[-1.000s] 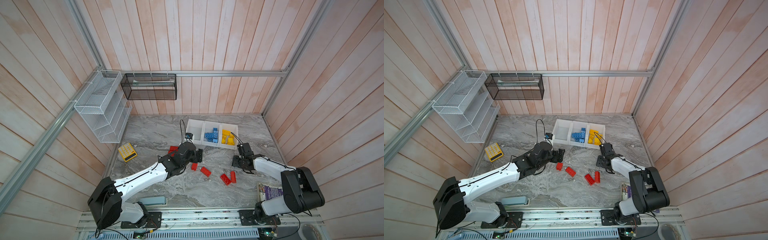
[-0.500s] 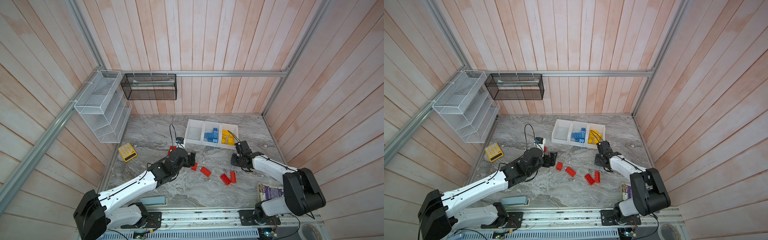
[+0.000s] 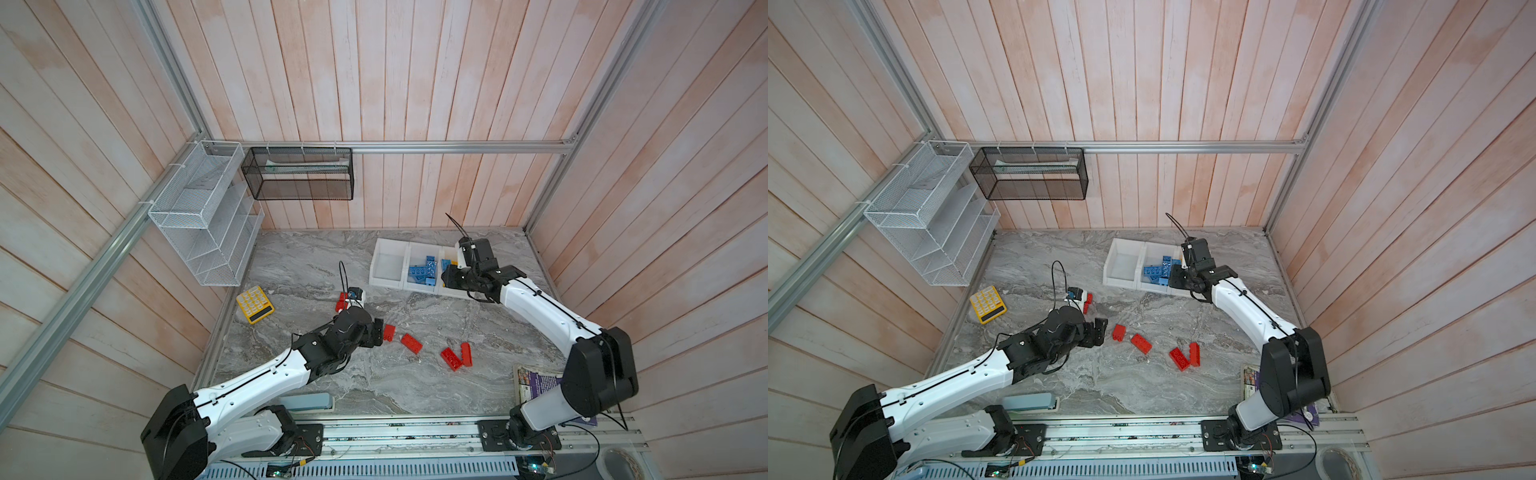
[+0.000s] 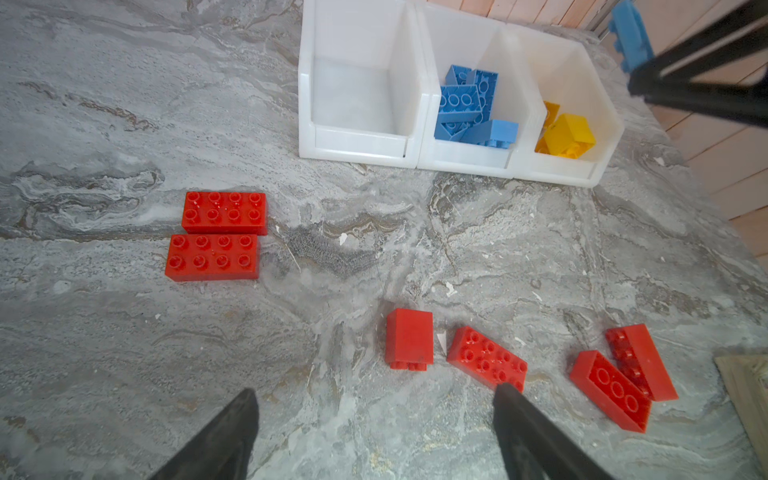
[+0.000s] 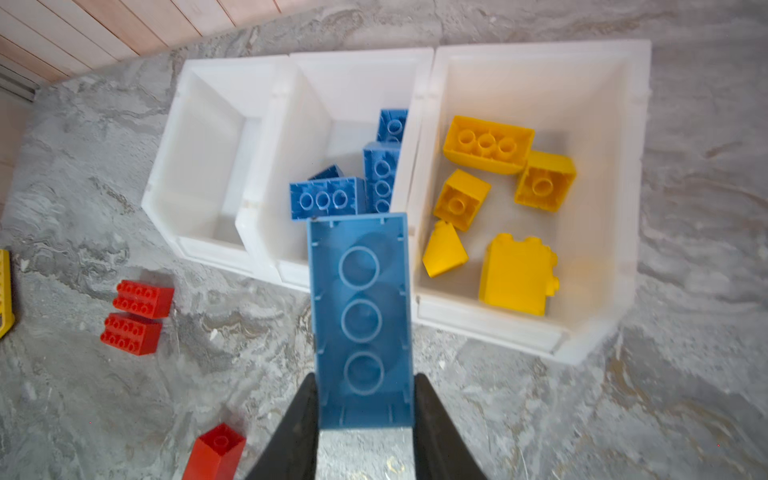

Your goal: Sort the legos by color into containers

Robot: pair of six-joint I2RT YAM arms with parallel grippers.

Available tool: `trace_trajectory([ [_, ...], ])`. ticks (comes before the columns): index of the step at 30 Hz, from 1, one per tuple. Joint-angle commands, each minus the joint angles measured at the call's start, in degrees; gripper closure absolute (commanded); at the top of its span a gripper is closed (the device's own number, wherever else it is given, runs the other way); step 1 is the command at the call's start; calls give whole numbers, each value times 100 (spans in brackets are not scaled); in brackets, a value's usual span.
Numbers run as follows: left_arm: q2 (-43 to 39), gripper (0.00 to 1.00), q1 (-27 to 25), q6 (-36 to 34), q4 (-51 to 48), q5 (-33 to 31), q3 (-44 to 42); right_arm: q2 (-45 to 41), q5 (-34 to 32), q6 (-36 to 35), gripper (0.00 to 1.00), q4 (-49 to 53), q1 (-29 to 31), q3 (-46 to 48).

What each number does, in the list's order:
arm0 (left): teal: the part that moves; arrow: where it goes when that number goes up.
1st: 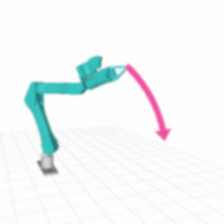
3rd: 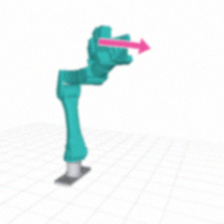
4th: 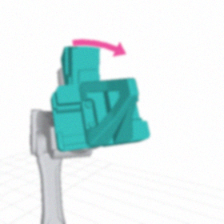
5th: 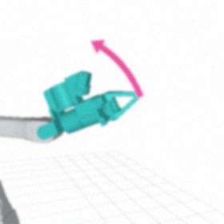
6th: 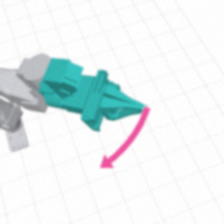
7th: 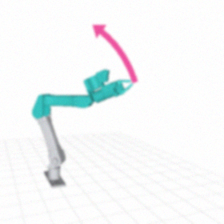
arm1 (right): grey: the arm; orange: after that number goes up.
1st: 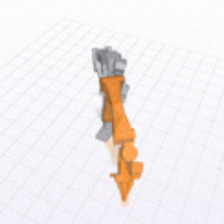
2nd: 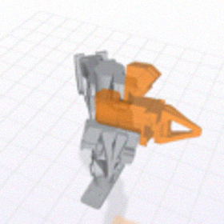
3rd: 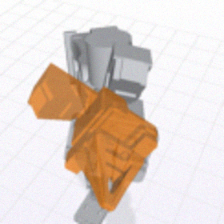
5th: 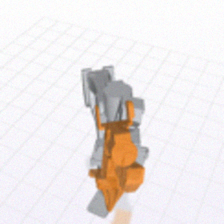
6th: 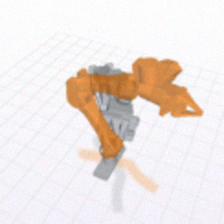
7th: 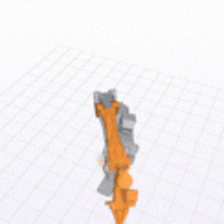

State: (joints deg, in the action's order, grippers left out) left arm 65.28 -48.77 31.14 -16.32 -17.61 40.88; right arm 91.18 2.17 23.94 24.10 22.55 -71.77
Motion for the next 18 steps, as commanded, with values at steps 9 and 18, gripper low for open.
trace_trajectory([
  [9, 426, 11, 7, -19, -196, 476, -144, 1641, 332, -229, 67, 165, 87, -1467],
  [18, 640, 11, -7, -81, -161, 707, -47, 1868, 212, -214, 41, 135, 86, -1687],
])
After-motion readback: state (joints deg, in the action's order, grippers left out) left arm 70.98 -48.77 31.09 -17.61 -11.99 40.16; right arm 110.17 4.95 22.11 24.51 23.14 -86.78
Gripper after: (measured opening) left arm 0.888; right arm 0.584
